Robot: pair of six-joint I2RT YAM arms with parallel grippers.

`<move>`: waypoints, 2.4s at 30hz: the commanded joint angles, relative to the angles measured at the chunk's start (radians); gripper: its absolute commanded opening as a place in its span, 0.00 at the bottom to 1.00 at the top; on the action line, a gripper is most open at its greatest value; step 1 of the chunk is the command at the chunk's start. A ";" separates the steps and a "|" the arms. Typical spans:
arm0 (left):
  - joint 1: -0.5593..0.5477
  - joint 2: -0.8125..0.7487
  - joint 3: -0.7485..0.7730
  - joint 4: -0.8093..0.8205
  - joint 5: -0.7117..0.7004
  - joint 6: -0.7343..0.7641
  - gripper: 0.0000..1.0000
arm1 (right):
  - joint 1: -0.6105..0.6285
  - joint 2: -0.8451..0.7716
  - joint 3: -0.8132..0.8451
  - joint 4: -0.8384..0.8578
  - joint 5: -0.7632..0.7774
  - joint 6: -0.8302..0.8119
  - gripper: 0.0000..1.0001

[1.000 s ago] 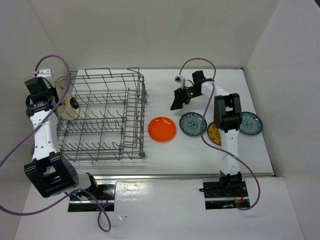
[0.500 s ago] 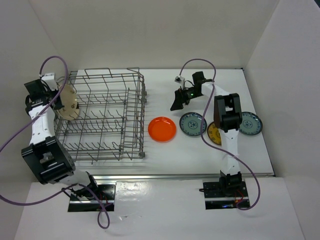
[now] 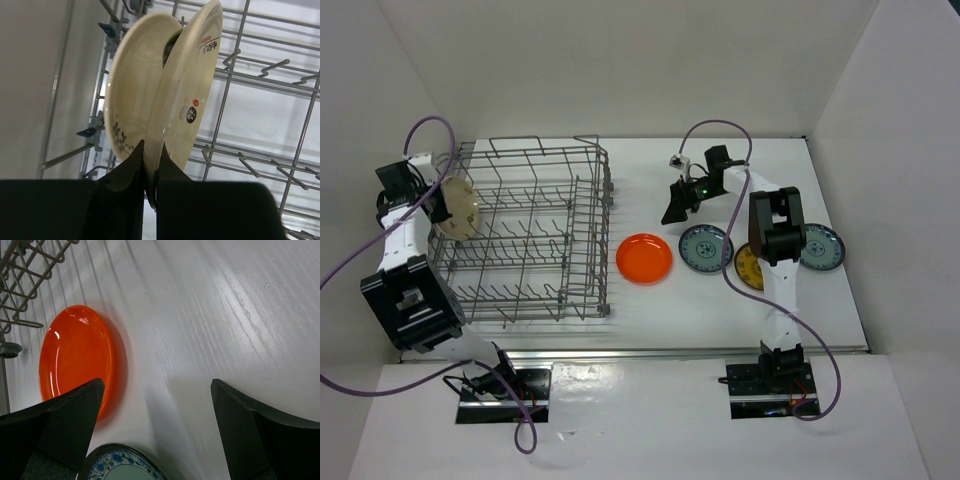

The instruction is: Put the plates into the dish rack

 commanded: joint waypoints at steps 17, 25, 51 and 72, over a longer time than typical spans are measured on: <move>-0.035 0.152 0.110 -0.051 -0.023 -0.054 0.27 | 0.053 0.015 -0.095 -0.124 0.190 -0.018 0.92; -0.046 0.132 0.140 -0.114 -0.084 -0.072 0.68 | 0.053 0.015 -0.095 -0.163 0.210 -0.027 0.91; -0.133 -0.241 0.202 -0.014 -0.063 -0.209 1.00 | 0.147 0.027 -0.268 -0.162 0.204 0.046 0.71; -0.142 -0.299 0.189 0.018 0.119 -0.258 1.00 | 0.119 -0.367 -0.194 -0.107 0.653 0.230 0.00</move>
